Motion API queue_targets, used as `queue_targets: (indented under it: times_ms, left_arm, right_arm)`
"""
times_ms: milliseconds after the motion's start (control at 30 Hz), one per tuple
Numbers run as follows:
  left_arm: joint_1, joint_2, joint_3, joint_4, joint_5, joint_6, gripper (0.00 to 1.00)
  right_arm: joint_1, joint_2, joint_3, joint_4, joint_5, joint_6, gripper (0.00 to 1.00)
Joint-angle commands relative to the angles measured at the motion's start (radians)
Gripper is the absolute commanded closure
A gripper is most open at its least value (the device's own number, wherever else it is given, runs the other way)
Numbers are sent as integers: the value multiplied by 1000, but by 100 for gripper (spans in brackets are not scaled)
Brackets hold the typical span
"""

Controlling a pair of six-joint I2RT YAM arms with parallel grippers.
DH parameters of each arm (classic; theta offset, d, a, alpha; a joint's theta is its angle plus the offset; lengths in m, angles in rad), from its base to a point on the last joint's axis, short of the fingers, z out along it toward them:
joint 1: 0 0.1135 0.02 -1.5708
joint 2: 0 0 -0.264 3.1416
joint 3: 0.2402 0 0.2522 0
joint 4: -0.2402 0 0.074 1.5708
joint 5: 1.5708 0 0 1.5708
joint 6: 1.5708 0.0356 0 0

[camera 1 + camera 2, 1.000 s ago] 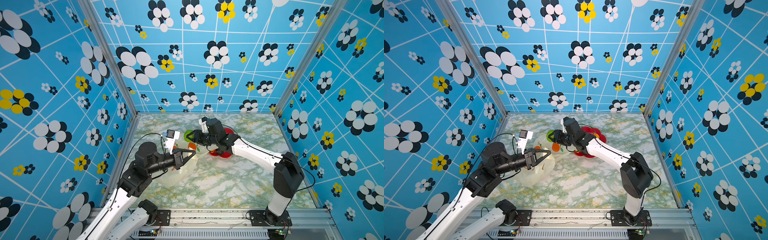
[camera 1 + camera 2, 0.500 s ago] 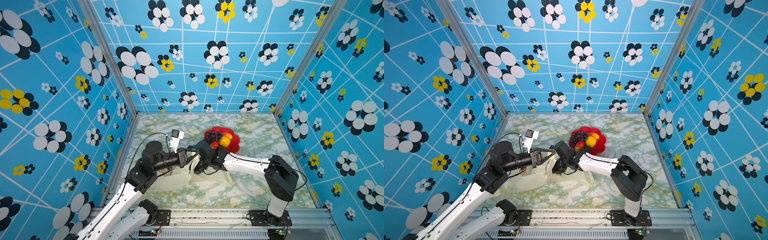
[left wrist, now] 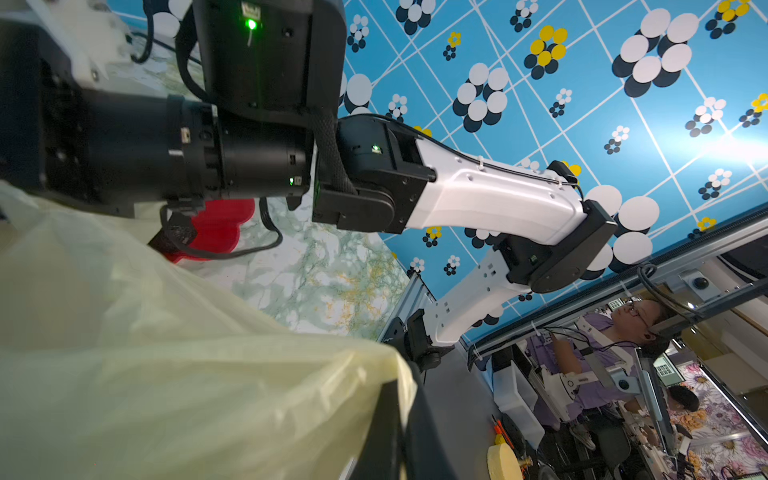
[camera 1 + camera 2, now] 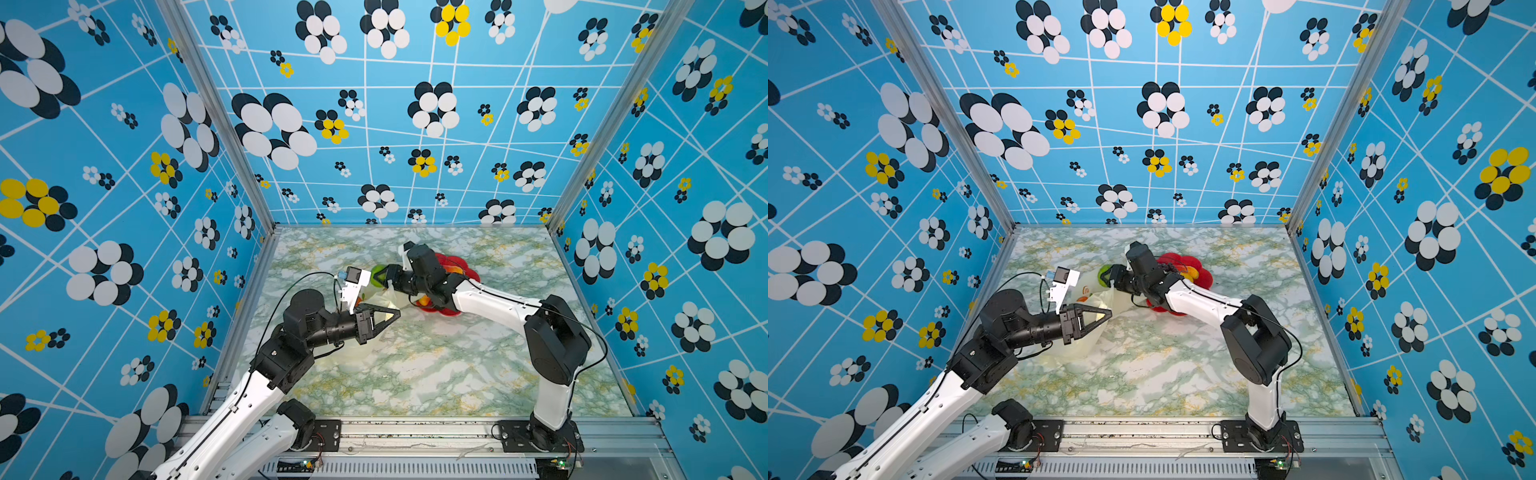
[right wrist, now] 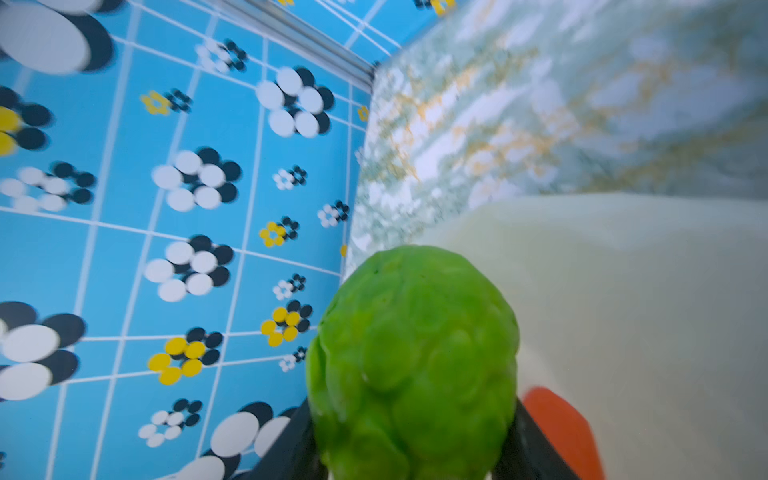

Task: Place the fruits into the plastic bag
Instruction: 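Push the green fruit into the bag mouth beside the left gripper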

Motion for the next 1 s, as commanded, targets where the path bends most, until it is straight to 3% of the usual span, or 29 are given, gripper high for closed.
queue_targets:
  times_ms: [0, 133, 267, 467, 733, 967]
  left_arm:
    - [-8, -24, -28, 19, 31, 21, 100]
    - [-8, -28, -36, -18, -16, 67, 100]
    - [-7, -46, -25, -123, -163, 149, 100]
    - [-8, -84, -91, -65, -168, 136, 100]
    - [-18, -121, -147, -136, -139, 133, 100]
    - [-46, -132, -180, -171, -100, 109, 100]
  right_arm:
    - [-28, -44, 35, 81, -74, 37, 65]
    - [-34, -92, -52, 38, -159, 16, 65]
    - [-28, -180, -239, 17, -186, 17, 66]
    - [16, -240, -418, -5, -181, -11, 66]
    - [50, -156, -393, -22, -164, -7, 65]
    - [4, -75, -143, 9, -160, -18, 66]
